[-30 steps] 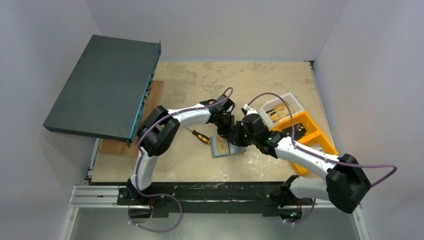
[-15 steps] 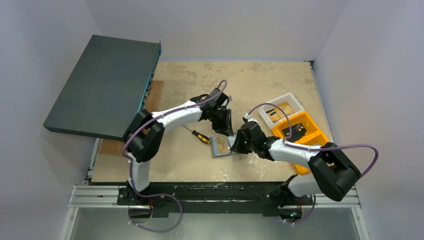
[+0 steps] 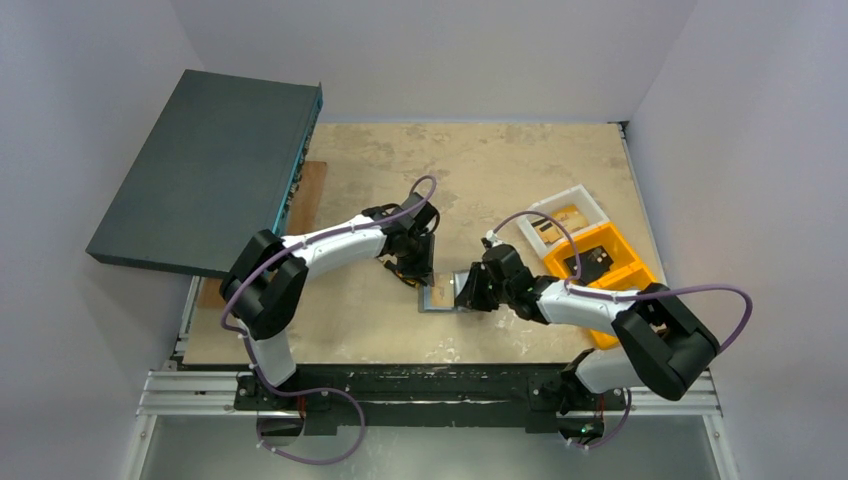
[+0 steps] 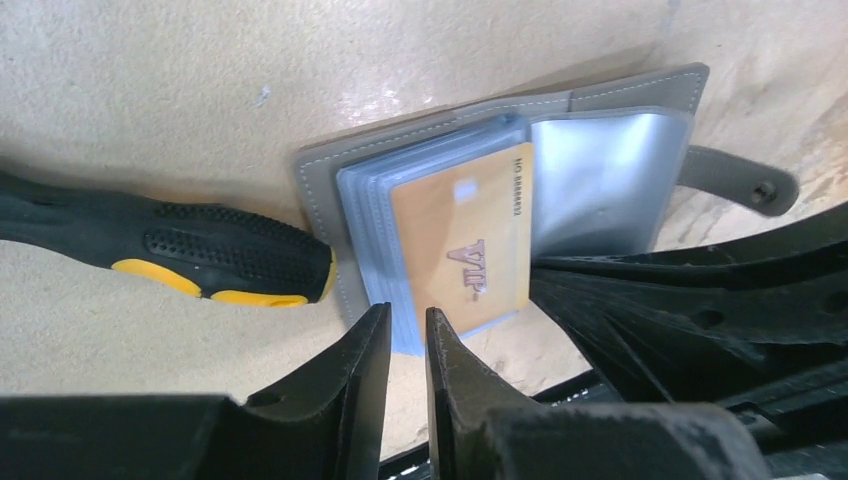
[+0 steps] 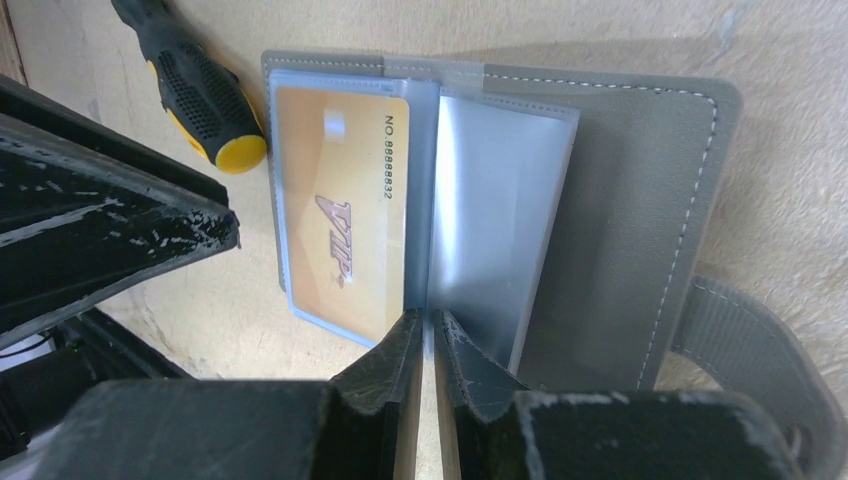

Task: Take the credit cards out of the card holder
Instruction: Open the card holder at the center of the board.

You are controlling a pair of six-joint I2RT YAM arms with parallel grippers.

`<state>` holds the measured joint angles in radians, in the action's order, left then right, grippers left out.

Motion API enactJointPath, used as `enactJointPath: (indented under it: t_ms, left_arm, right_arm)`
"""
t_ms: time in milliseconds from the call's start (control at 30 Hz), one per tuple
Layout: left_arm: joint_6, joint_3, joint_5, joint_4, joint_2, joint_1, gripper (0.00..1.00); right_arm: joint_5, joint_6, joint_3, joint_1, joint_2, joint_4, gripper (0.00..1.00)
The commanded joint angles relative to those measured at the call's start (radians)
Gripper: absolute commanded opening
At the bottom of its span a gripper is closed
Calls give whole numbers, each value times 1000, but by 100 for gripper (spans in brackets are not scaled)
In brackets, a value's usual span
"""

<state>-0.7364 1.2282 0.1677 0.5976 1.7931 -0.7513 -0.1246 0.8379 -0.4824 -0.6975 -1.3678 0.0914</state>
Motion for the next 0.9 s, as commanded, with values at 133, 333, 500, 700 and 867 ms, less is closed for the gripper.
enactJointPath:
  t_ms: [133, 333, 500, 700, 867]
  left_arm:
    - [25, -1, -26, -35, 5, 7, 16]
    - [20, 14, -15, -38, 24, 7, 14]
    - [17, 33, -9, -35, 41, 7, 13]
    - [20, 56, -1, -29, 57, 7, 12]
    - [19, 76, 5, -23, 72, 6, 12]
  right_arm:
    - [-38, 18, 7, 39, 12, 36, 16]
    - [-92, 13, 4, 103, 29, 67, 21]
    - [-153, 17, 9, 129, 6, 115, 22]
    - [-169, 18, -11, 131, -55, 169, 25]
    - [-176, 27, -11, 139, -125, 216, 27]
